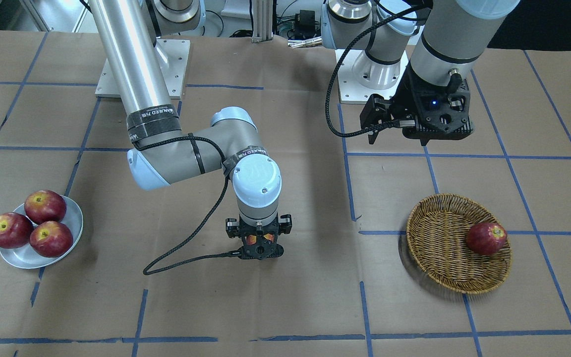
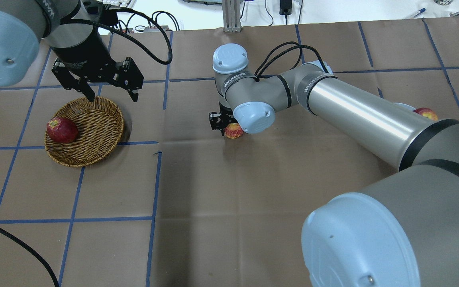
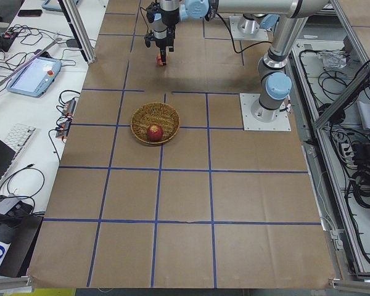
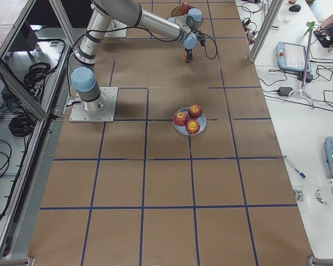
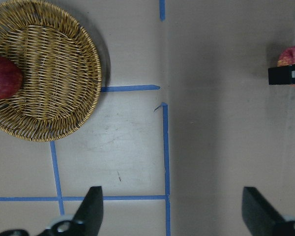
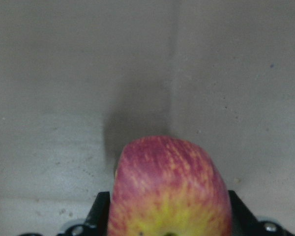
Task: Transfer apple from basket to plate
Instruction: 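Lift the apple with the right gripper and carry it over the white plate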
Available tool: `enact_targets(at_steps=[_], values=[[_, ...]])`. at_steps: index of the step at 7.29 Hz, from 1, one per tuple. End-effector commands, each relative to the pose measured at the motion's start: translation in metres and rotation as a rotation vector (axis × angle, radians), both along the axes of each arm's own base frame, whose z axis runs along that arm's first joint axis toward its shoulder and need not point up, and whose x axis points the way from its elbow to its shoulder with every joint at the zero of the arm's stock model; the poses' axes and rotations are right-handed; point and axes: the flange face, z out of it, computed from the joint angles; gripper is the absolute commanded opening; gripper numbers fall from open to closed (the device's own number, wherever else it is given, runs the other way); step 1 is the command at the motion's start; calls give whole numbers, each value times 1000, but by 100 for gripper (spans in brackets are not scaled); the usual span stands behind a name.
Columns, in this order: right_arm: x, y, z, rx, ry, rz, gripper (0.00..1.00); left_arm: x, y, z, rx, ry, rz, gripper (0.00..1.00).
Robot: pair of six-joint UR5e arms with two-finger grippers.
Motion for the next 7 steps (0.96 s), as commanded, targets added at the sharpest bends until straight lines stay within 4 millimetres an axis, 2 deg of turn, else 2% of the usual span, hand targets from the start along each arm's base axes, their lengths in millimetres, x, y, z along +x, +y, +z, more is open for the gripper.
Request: enact_targets(at_steps=[1,2,3,4,5,6,7], values=[[-1,-8,10,-25,-6,-4,44,0,0,1,-2,-1,0,99],[1,-17,26,-58,-11,-7,44,0,0,1,-2,0,0,99],[-5,-28,57,-92,-22,-19,44,1,0,3,-5,0,2,99],[-24,-28,89,-89,-18,-30,44,2,-7,7,-16,0,2,99],[-71,-39,116,-85,-14,-56,44,1,-1,5,-10,0,0,99],[-131,-51,140,-62,-12,-32,44,1,-2,4,-8,0,0,99],[-199,-58,163,-42,-9,-1,44,1,-1,3,-5,-1,0,99]])
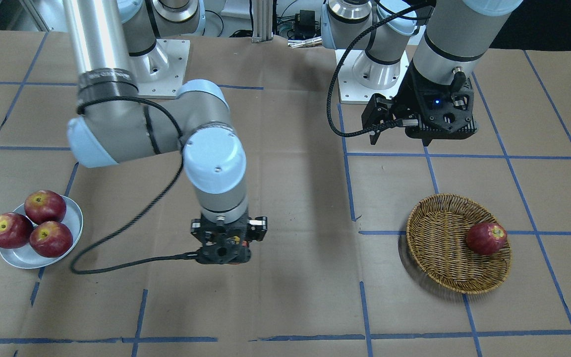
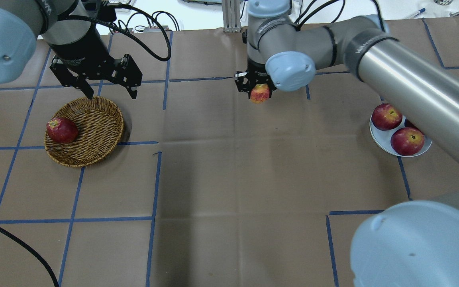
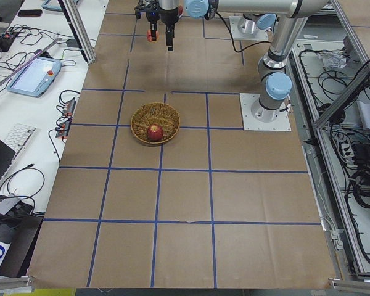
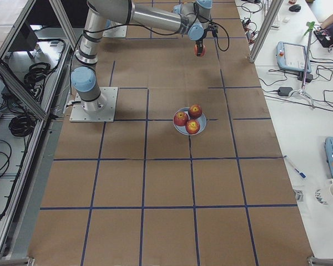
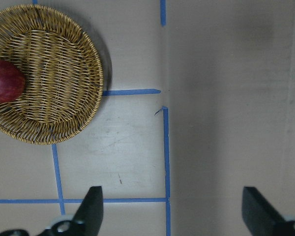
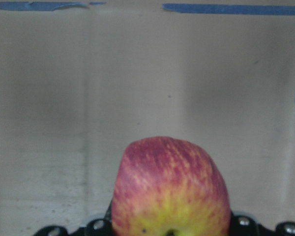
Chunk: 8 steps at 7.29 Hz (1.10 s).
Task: Transfer apple from basket to plate
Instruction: 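Lift the apple with the right gripper and carry it over the white plate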
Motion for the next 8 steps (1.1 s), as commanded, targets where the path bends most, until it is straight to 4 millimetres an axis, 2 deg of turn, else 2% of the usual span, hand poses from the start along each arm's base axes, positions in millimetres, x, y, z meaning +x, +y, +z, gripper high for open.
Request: enact_targets(at_steps=[1,2,4,5,6,7,8], values=[[-144,-11,44,42,2,69,44,0,1,0,0,0,1,99],[-202,-12,47,55,-3,119,44,0,1,-1,3,0,0,99],[-311,-3,28,88,-19,209,44,-1,2,-1,2,0,0,99],[-346,4,22,94,-26,240,43,-1,2,-1,3,0,0,99],[-379,13,14,99,-36,261,44,-1,2,-1,3,0,0,99],[-393,26,5,116,-50,262,43,-1,2,-2,3,0,0,99],[-390,41,5,120,-55,259,43,-1,2,-3,6,0,1,99]])
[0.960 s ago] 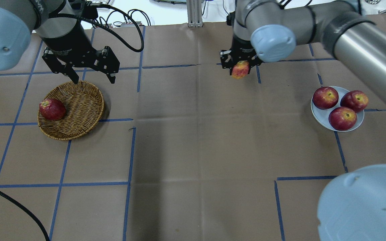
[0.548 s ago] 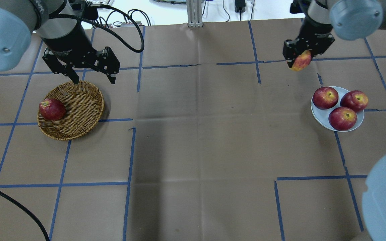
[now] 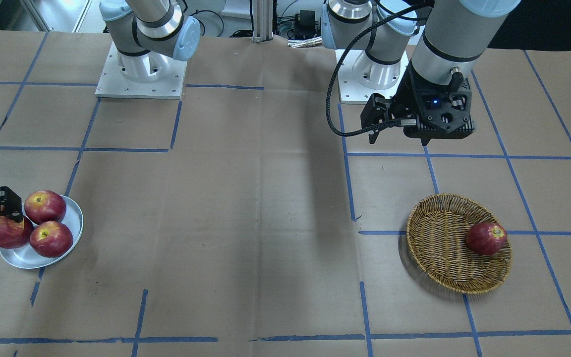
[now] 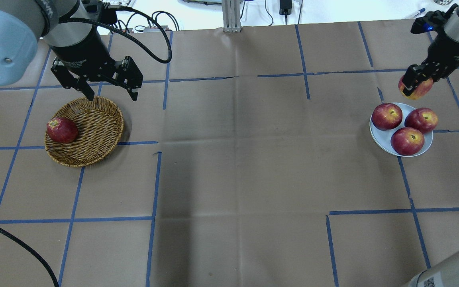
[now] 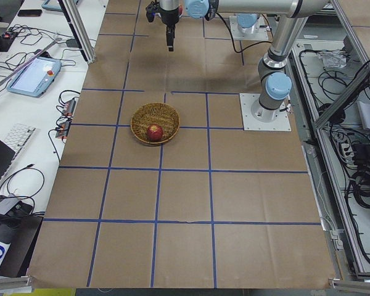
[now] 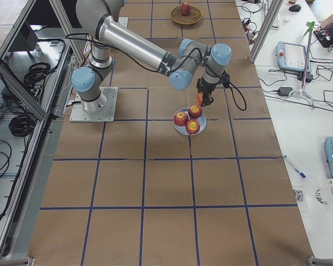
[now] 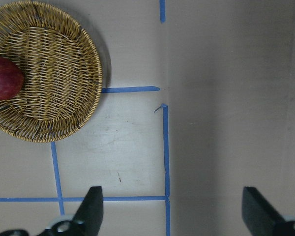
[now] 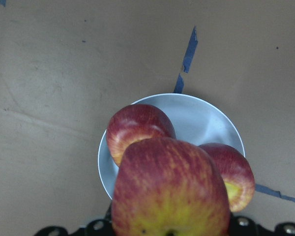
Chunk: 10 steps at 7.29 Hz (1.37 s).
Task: Transfer apple from basket to plate
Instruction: 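Lower the apple onto the other apples on the plate and open the right gripper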
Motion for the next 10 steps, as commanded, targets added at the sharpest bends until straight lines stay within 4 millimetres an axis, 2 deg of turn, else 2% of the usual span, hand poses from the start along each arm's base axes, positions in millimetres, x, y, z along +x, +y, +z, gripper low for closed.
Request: enact_targets(at_steps=[1,2,3,5,7,8,10], values=[[-15,30,-15,2,-6,-18,43,0,0,-2,4,0,0,99],[-15,40,-37,-4,-3,-24,43,0,0,-2,5,0,0,99],[-14,41,-48,-60,29,-28,44,0,0,-2,5,0,0,99],[-13,41,-58,-59,26,-31,44,0,0,-2,5,1,3,99],[-12,41,-56,-64,25,-36,44,1,0,-2,5,1,4,99],[-12,41,-57,-61,24,-36,53,0,0,-2,5,1,3,99],[-12,42,-60,-55,24,-35,83,0,0,-2,5,1,3,99]])
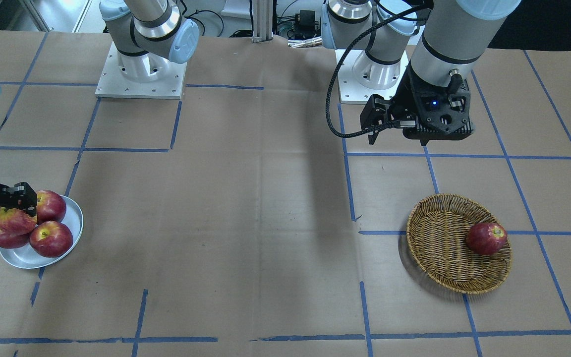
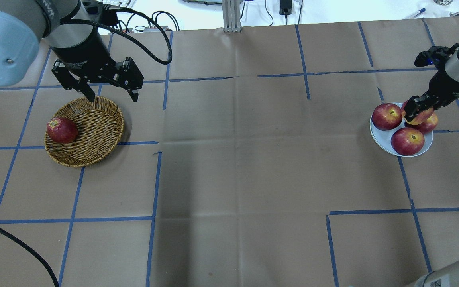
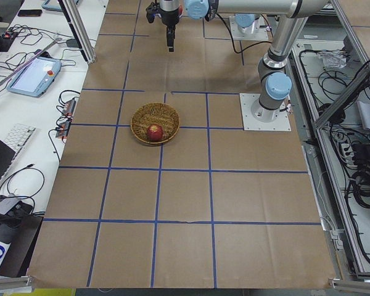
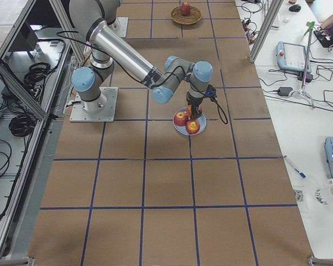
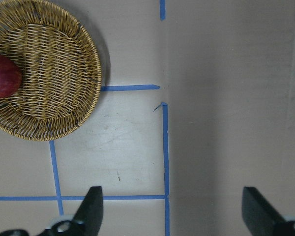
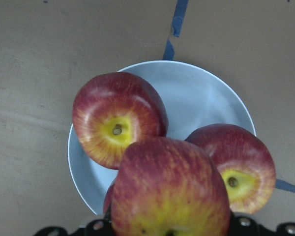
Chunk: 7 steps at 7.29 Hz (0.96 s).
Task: Transfer apple from basket to plate
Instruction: 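Lower the apple onto the other apples on the plate and open the right gripper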
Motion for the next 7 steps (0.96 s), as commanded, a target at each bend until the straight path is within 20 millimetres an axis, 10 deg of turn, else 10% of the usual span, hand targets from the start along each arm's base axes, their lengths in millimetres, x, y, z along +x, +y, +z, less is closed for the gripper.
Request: enact_targets(at_steps=[1,3,7], values=[[-1,-1,0,2,4,1,99,0,0,1,-2,0,0,99],[2,-2,17,-24,16,6,100,0,1,1,-2,2,0,99],[58,-23,143,-20,2,18,100,0,1,1,-2,3,1,99]])
